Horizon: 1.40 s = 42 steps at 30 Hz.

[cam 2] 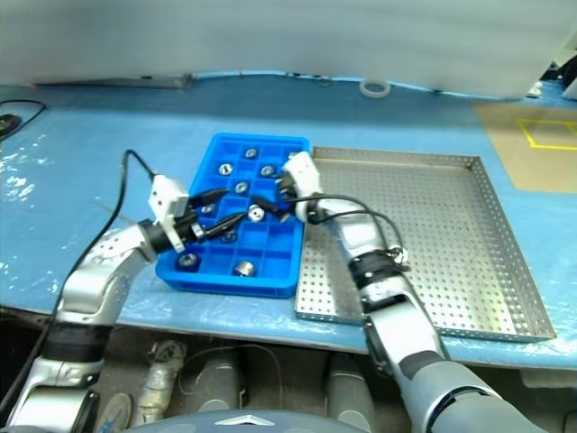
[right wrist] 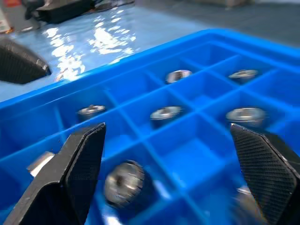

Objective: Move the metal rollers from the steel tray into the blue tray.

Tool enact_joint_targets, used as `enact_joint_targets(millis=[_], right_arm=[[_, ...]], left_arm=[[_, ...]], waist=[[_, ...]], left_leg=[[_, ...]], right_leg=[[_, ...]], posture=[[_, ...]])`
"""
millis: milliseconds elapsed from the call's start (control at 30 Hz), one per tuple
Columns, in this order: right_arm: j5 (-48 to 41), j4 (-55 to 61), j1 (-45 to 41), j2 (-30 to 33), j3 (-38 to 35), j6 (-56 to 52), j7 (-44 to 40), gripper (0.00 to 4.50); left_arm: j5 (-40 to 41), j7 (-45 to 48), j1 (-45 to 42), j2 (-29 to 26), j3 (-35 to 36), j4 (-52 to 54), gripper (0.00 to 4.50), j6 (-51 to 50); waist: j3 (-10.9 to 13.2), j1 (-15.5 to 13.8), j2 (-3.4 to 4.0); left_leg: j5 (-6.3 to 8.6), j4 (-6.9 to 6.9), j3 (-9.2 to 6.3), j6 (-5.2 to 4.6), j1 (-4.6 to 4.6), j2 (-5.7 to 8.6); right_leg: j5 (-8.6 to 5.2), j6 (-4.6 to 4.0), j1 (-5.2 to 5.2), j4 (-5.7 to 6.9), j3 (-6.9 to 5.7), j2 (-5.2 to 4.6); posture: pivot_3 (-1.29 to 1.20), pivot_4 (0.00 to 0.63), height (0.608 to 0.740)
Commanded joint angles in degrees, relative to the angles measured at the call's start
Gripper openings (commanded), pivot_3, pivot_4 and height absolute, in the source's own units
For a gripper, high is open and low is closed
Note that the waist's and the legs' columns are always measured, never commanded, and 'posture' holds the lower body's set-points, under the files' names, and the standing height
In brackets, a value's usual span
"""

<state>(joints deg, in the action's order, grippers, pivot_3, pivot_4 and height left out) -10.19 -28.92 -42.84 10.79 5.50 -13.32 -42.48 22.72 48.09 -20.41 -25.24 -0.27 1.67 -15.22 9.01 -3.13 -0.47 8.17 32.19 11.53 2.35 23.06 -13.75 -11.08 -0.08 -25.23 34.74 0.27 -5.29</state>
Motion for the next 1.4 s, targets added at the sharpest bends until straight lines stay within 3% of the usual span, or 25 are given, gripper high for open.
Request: enact_joint_targets(millis=[33, 300, 433, 667, 933, 1067, 1367, 1400], right_arm=[[-4.3, 10.6, 3.5, 4.8, -3.6, -3.0, -3.9, 4.48], [-10.5, 31.0, 15.7, 19.1, -11.9, -17.8, -4.0, 4.48], [-13.1, 37.1, 21.4, 22.9, -13.3, -24.5, -3.4, 4.48], [-11.5, 39.9, 26.6, 25.2, -10.0, -29.8, -1.1, 4.48], [-4.7, 34.5, 28.3, 27.2, -5.2, -26.6, 1.4, 4.48], [-6.8, 34.7, 26.3, 25.7, -6.4, -25.9, 0.8, 3.54], [-9.1, 29.3, 15.5, 21.2, -5.5, -22.7, -2.0, 0.34], [-9.5, 28.4, 14.1, 20.1, -5.4, -22.1, -2.4, 0.34]], left_arm=[[-1.1, 3.0, -4.6, 2.2, -2.9, -4.1, 3.65, 2.9], [-3.0, 9.9, -15.0, 9.0, -6.4, -19.1, 3.65, 9.3], [-3.4, 12.9, -18.1, 10.6, -6.5, -24.2, 3.65, 11.5], [-3.8, 16.5, -21.5, 10.9, -5.7, -29.8, 3.65, 13.2], [-5.2, 18.8, -20.6, 9.7, -6.3, -29.0, 3.65, 13.5], [-5.0, 18.2, -19.7, 9.0, -5.3, -27.5, 3.65, 13.5], [-3.3, 12.8, -14.2, 6.8, -0.8, -19.4, 3.65, 12.1], [-3.0, 12.2, -13.3, 6.3, -0.3, -18.0, 3.65, 11.5]], waist=[[0.0, 0.7, -0.01], [0.0, 4.1, -0.02], [0.0, 5.6, -0.03], [0.0, 7.6, -0.04], [0.0, 8.2, -0.05], [0.0, 8.4, -0.06], [0.0, 8.0, -0.06], [0.0, 7.9, -0.06]], left_leg=[[0.0, 0.01, 0.01, 0.0, -0.01, 0.0], [0.04, 0.01, 0.07, -0.1, -0.12, -0.11], [0.11, 0.05, 0.24, -0.21, -0.24, -0.06], [0.18, 0.25, 0.26, -0.32, -0.21, -0.03], [0.25, 0.26, 0.25, -0.43, 0.01, -0.01], [0.3, 0.33, 0.25, -0.51, 0.02, 0.0], [0.31, 0.34, 0.24, -0.51, 0.02, -0.04], [0.3, 0.33, 0.23, -0.51, 0.02, -0.04]], right_leg=[[0.0, 0.0, 0.0, -0.01, 0.01, 0.01], [0.01, 0.0, -0.08, -0.01, 0.56, 0.22], [0.01, 0.01, -0.07, -0.04, 0.79, 0.22], [0.0, 0.04, -0.07, -0.03, 0.87, 0.22], [0.0, 0.04, -0.1, -0.21, 0.81, 0.19], [0.0, 0.04, -0.1, -0.2, 0.82, 0.18], [0.0, 0.03, -0.11, -0.13, 0.79, 0.18], [0.0, 0.02, -0.12, -0.13, 0.77, 0.18]], posture=[[-0.27, 0.15, 0.74], [-0.46, 0.15, 0.74], [-0.52, 0.15, 0.74], [-0.55, 0.15, 0.74], [-0.54, 0.15, 0.74], [-0.51, 0.15, 0.74], [-0.35, 0.15, 0.74], [-0.32, 0.15, 0.74]])
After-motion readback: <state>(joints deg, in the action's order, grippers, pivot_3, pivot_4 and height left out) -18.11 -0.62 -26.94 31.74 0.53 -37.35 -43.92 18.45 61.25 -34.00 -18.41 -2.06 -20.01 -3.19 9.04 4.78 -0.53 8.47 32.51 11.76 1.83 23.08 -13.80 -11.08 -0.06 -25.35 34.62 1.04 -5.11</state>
